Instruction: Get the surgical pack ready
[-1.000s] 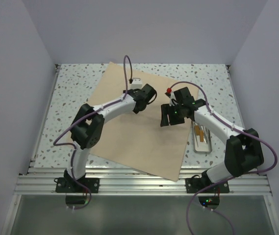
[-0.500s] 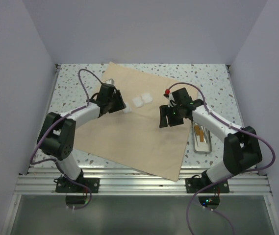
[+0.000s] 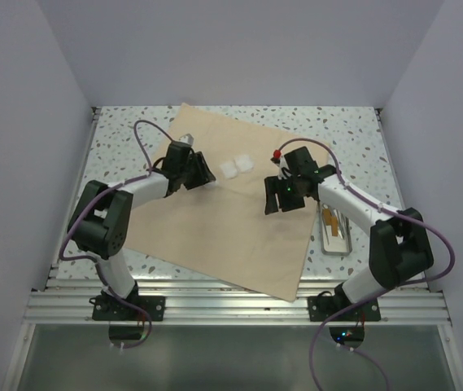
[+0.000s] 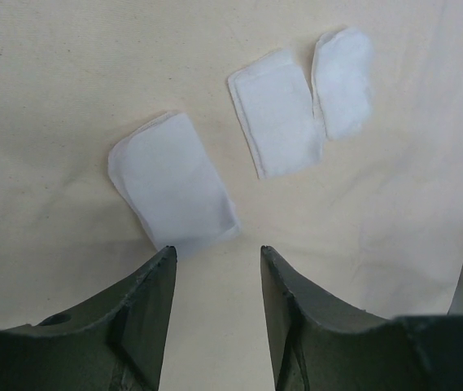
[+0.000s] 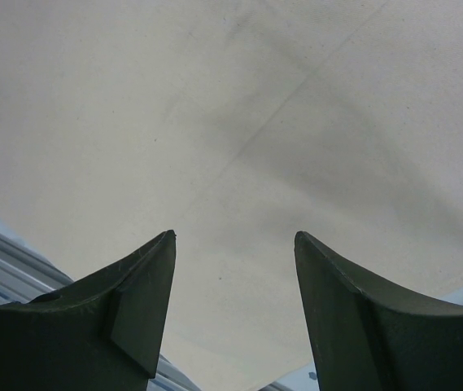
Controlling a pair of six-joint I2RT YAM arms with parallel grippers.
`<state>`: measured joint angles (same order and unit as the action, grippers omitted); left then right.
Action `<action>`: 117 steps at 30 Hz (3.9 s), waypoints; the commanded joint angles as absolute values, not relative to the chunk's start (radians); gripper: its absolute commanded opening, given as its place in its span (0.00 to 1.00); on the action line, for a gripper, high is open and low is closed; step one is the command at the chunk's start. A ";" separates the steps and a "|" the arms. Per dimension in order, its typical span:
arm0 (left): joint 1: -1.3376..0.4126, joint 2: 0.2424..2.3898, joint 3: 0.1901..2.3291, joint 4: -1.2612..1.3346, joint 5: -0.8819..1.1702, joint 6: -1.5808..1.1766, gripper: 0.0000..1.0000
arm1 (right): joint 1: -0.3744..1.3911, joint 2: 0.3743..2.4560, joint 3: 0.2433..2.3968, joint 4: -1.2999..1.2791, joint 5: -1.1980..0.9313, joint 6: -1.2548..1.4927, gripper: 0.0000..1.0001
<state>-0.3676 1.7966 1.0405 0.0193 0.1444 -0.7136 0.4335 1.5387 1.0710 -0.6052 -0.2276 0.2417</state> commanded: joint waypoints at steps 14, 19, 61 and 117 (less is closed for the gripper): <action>-0.339 1.773 1.025 0.015 0.091 -0.703 0.53 | 0.445 1.545 1.091 -0.594 -0.229 0.227 0.66; -0.328 1.795 1.023 0.032 0.115 -0.706 0.53 | 0.445 1.549 1.092 -0.591 -0.229 0.227 0.66; -0.244 1.928 0.983 0.158 0.302 -0.791 0.47 | 0.446 1.560 1.104 -0.589 -0.230 0.227 0.66; -0.250 1.838 1.008 0.183 0.348 -0.853 0.00 | 0.460 1.578 1.121 -0.588 -0.233 0.232 0.67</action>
